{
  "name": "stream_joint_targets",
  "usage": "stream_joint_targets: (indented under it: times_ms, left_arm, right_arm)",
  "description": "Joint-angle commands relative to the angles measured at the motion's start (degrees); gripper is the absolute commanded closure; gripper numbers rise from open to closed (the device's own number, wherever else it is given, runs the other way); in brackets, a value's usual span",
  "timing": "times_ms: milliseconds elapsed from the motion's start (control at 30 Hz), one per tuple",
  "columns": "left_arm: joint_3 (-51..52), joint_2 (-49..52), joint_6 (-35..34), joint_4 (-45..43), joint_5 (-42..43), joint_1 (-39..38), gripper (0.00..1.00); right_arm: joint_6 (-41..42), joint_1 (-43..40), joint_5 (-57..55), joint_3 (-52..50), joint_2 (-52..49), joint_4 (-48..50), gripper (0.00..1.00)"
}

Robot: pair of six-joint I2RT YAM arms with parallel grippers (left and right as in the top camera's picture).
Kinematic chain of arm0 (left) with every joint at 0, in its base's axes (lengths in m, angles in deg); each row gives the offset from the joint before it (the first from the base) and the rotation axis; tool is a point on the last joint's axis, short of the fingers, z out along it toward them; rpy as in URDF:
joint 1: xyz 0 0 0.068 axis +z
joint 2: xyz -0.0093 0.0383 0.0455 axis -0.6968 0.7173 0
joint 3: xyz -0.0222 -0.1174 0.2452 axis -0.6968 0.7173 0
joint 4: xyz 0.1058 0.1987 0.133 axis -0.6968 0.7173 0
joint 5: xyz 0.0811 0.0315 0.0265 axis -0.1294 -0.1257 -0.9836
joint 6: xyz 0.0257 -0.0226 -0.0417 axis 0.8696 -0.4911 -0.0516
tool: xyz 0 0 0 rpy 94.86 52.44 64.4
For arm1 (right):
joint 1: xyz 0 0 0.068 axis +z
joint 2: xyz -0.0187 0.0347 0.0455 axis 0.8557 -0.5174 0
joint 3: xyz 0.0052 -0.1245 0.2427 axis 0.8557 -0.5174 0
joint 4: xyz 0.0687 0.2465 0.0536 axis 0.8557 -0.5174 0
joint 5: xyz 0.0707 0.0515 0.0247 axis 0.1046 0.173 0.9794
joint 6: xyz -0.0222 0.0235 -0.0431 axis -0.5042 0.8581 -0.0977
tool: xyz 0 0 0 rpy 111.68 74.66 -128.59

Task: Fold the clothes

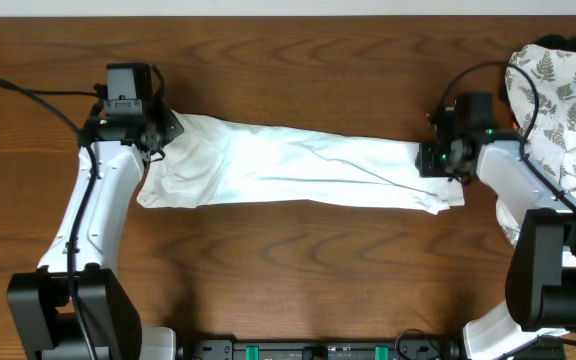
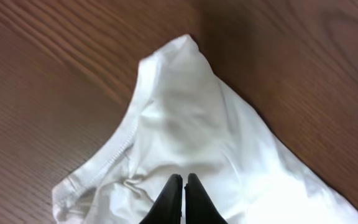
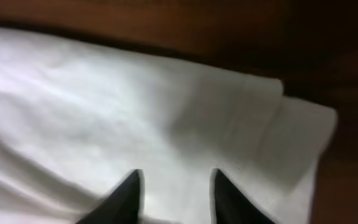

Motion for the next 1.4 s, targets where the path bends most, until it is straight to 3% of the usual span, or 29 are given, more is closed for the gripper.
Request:
stream_joint_targets:
  times_ms: [0, 33, 400, 700, 1067, 1367]
  left_arm:
    - [-0.46, 0.39, 0.13, 0.26, 0.98, -0.13, 0.94]
    - [-0.46, 0.42, 0.11, 0.13, 0.98, -0.13, 0.94]
    - [-0.35, 0.46, 0.11, 0.52, 1.18, -0.13, 0.94]
    - [-0.35, 0.46, 0.09, 0.50, 1.16, -0.13, 0.94]
    - [-0.31, 0.57, 0.09, 0.48, 1.16, -0.13, 0.94]
    - [-0.31, 0.59, 0.09, 0.48, 1.16, -0.13, 0.94]
  right_arm:
    - [-0.24, 0.42, -0.50, 5.75, -0.28, -5.57, 0.90]
    - [0.63, 0.66, -0.50, 7.17, -0.28, -7.93, 0.99]
    - [7.87, 5.46, -0.50, 5.33, -0.83, -9.05, 0.99]
    - [15.17, 8.79, -2.21, 3.63, -6.84, -8.87, 0.99]
    - [15.98, 9.25, -6.47, 3.63, -14.69, -6.19, 0.99]
    - [11.96, 8.44, -9.33, 3.63, -19.47, 3.41, 0.99]
